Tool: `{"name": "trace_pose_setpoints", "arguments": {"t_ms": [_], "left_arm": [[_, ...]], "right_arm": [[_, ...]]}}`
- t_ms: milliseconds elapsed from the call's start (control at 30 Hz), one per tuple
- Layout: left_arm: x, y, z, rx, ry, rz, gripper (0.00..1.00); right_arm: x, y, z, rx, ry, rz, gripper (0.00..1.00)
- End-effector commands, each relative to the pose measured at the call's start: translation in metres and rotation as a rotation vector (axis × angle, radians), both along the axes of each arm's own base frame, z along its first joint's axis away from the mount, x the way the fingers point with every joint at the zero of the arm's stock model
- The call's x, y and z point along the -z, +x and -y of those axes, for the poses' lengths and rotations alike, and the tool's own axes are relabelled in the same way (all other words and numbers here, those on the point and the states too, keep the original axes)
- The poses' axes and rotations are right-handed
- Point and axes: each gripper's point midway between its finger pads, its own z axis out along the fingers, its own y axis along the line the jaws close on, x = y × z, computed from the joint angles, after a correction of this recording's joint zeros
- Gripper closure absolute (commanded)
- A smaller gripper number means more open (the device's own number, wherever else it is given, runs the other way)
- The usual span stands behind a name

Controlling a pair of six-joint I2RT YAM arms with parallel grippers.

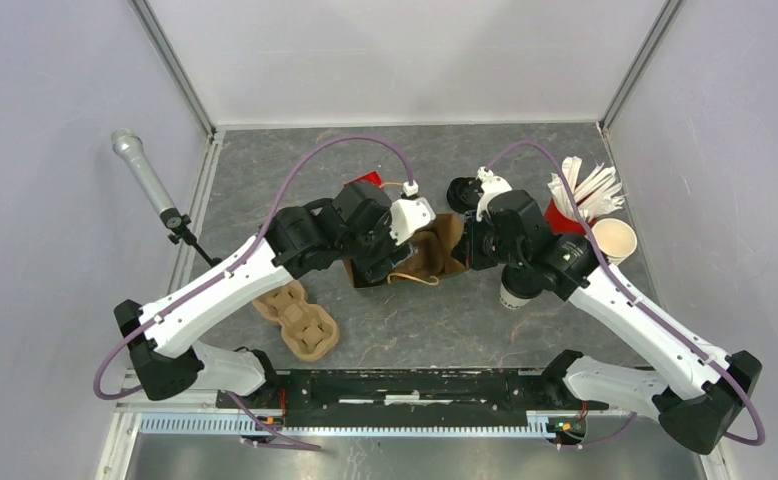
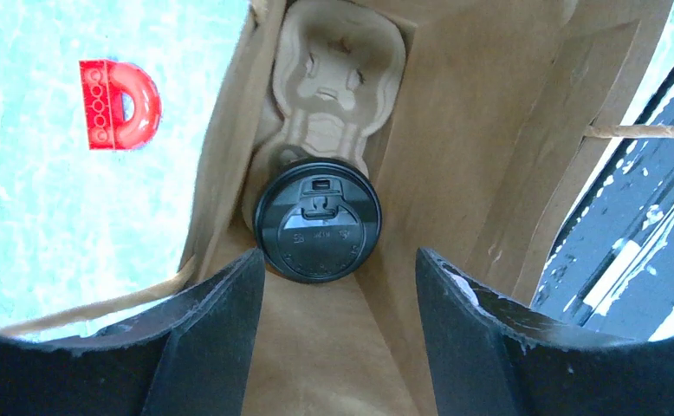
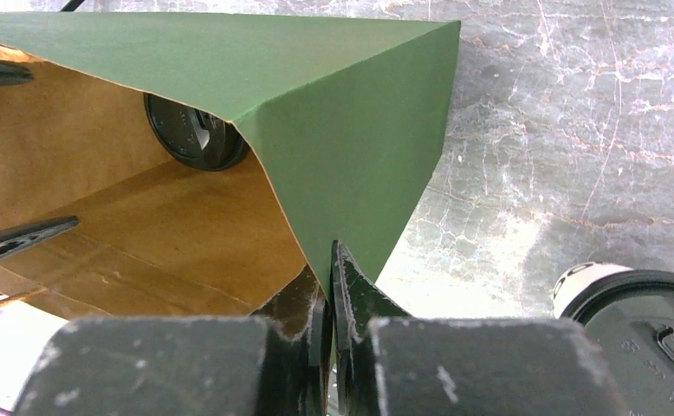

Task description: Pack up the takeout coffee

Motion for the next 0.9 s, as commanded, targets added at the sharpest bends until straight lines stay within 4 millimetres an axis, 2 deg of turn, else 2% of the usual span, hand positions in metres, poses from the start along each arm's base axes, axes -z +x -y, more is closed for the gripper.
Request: {"name": "trace_pose_setpoints", "arguments": {"t_ms": [0,233,500,733,867], "left_arm": [[-0.033,-0.009,0.008,-0.024,-0.141,-0.011,0.29],[-0.055,-0.012,0.016,-0.037,-0.256,-0.004,0.26],[-0.082,-0.001,0.010,-0.108,-0.300,0.059,0.15],[-0.081,0.010,-0.002,-0.197,-0.254,0.085,0.01],[-0.090,0.016,-0.007,-0.255,-0.267,0.103,0.00]], "right_arm": [[-0.014,-0.004,0.002,0.030,0.013,-0.043,0.93],[-0.021,-0.007,0.011,0.072,-0.014,-0.090,0.93],[-0.027,-0.001,0.006,0.124,0.031,-0.114,0.93],[-0.014,0.002,0.005,0.140,0.028,-0.151,0.94],[-0.014,0.006,0.004,0.151,0.033,-0.154,0.87]]}}
